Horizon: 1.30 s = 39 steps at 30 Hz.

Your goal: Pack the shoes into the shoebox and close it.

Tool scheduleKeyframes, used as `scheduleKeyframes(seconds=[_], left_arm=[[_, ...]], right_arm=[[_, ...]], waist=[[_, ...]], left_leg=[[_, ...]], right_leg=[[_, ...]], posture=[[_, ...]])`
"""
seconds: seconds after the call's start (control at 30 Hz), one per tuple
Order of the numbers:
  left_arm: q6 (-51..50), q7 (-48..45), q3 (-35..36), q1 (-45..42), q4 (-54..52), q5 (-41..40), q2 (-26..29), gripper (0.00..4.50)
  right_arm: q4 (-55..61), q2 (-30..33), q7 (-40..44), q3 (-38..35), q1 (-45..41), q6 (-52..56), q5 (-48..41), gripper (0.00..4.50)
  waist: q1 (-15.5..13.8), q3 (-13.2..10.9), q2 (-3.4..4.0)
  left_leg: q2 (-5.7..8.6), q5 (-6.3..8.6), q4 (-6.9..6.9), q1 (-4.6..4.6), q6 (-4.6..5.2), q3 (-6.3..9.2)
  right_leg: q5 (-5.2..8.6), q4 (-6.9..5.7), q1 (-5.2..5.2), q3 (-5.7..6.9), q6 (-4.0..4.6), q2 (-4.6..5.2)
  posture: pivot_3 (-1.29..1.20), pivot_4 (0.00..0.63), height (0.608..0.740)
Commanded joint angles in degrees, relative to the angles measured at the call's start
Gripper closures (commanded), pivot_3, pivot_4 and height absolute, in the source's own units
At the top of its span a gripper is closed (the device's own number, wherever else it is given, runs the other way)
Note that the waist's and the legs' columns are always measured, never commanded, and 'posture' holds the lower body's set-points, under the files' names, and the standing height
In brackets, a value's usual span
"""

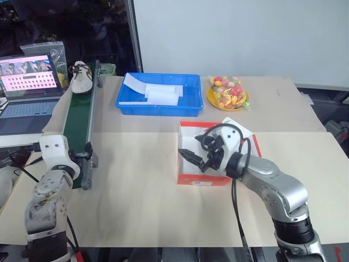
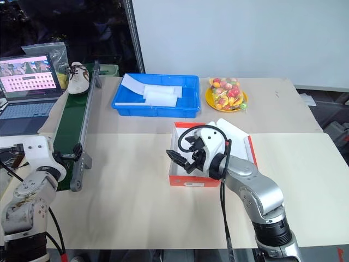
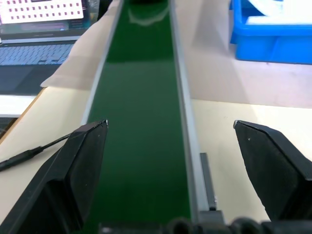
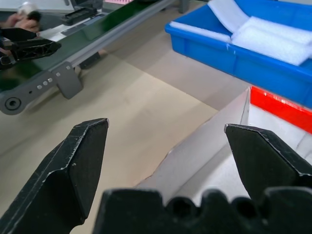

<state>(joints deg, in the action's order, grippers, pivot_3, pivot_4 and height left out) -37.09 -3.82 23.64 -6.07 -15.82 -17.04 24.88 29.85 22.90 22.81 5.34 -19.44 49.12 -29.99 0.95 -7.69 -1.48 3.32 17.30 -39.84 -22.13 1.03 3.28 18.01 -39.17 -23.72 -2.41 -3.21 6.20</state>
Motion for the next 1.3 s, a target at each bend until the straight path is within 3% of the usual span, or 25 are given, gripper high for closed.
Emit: scheduleKeyframes(seconds=[0.03,0.4,0.8,1.3], left_arm=[[1.57,0.41,0.13,-1.29,0.30,2.52,1.86,0.06],[1.55,-0.58,-0.72,-3.41,1.80,4.82,3.13,0.06],[-10.42,-0.53,0.46,-9.93,2.21,3.89,7.19,0.06],[-10.42,-1.12,2.59,-11.10,8.46,4.51,8.94,0.06]], right_arm=[[2.69,-0.13,-0.88,-1.65,0.13,-0.33,-0.11,0.00],[2.87,0.11,-1.77,-2.09,0.94,-0.67,-0.17,0.00],[2.62,-0.43,-2.17,-1.99,0.93,-1.28,0.11,0.00],[3.41,-1.23,-2.91,-2.30,2.01,-1.11,0.29,0.00]], waist=[[0.16,0.00,0.00],[0.11,0.00,-0.01],[0.24,0.01,-0.01],[0.29,0.01,-0.01]], left_leg=[[0.00,0.00,0.00,-0.01,-0.01,0.00],[0.00,-0.02,-0.01,-0.15,-0.03,-0.07],[0.02,-0.02,-0.03,-0.16,-0.04,-0.09],[0.02,-0.03,-0.05,-0.14,-0.06,-0.10]], right_leg=[[0.00,-0.02,-0.02,0.00,0.00,0.00],[-0.01,-0.17,-0.30,0.00,0.01,0.01],[-0.01,-0.40,-0.40,0.02,0.01,0.02],[-0.01,-0.55,-0.44,0.02,0.01,0.03]], posture=[[0.00,0.150,0.724],[0.00,0.150,0.724],[0.00,0.150,0.724],[0.00,0.150,0.724]])
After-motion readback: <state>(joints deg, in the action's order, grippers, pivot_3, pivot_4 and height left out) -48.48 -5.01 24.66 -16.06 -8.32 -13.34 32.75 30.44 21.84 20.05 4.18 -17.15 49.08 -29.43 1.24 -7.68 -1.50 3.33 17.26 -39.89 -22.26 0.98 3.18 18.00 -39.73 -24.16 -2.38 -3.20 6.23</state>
